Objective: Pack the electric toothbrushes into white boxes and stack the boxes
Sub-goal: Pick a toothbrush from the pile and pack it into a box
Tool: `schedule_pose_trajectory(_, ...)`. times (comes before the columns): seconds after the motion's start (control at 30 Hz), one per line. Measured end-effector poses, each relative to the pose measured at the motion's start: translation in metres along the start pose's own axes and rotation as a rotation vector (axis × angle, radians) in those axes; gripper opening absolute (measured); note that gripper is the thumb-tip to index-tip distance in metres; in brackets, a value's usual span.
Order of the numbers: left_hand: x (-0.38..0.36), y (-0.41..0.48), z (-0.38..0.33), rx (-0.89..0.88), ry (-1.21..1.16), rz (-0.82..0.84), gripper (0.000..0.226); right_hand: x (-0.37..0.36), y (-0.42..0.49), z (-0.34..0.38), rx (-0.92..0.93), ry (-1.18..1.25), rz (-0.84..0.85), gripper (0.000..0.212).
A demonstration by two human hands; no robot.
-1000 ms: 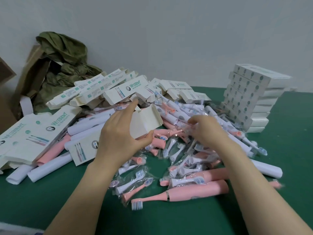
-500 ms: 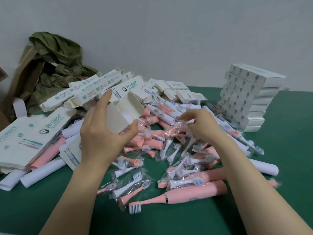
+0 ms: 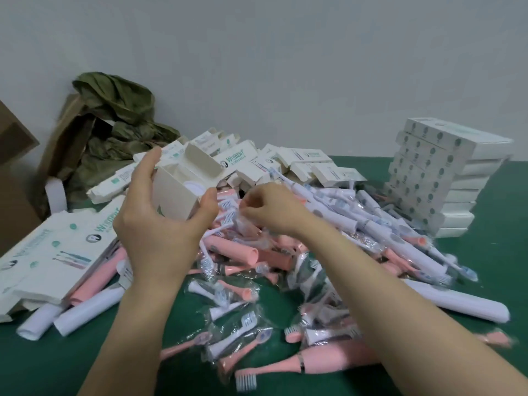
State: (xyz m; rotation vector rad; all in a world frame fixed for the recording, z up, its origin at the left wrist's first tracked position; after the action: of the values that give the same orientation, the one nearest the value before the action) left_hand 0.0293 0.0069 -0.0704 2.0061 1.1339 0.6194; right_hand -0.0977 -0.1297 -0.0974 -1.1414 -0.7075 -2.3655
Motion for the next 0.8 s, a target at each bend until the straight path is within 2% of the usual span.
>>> schedule_pose_trajectory(0.13,0.002,0.004,0.000,0.043,-0.027,0.004,0.077,-0.030,0.017,0.009,0.001,-0.132,0.066,0.033)
schedule_pose_trajectory(0.27,0.001,0.007,-0.002,0.008,-0.014,0.021,0.076,-0.025,0.022,-0.004,-0.092,-0.176,-0.022,0.018)
schedule_pose_trajectory(0.4,-0.008,0.003,-0.001,-0.016,0.056,0.088,0.077,-0.005,0.007,-0.021,-0.195,-0.096,-0.080,0.024)
schedule_pose_trajectory(0.47,-0.015,-0.001,-0.001,-0.048,0.119,0.154,0.076,0.007,-0.006,-0.026,-0.223,0.093,-0.142,0.018)
schedule_pose_trajectory(0.57,-0.033,-0.015,-0.006,-0.095,0.172,0.334,0.074,0.028,-0.031,-0.024,-0.223,0.538,-0.301,0.019)
schedule_pose_trajectory(0.67,-0.048,-0.027,-0.012,-0.176,0.234,0.437,0.071,0.053,-0.055,-0.014,-0.171,1.106,-0.413,0.015)
schedule_pose_trajectory(0.73,-0.052,-0.029,-0.012,-0.165,0.230,0.456,0.071,0.061,-0.067,0.004,-0.025,1.402,-0.315,0.015)
schedule_pose_trajectory(0.8,-0.051,-0.029,-0.011,-0.152,0.217,0.453,0.071,0.055,-0.076,0.025,0.070,1.423,-0.180,0.013)
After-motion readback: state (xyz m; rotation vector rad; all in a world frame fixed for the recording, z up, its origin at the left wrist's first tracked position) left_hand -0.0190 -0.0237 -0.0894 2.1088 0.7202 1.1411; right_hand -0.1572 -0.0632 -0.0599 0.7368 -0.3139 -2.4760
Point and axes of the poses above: each hand's wrist, its own y-axis towards the middle knuckle, its own x-axis out of the back of the hand, z = x × y, the point moved 6 cm from there along y, towards the middle knuckle, and after that the axes turned 1 degree about x, right-handed, at the moved point
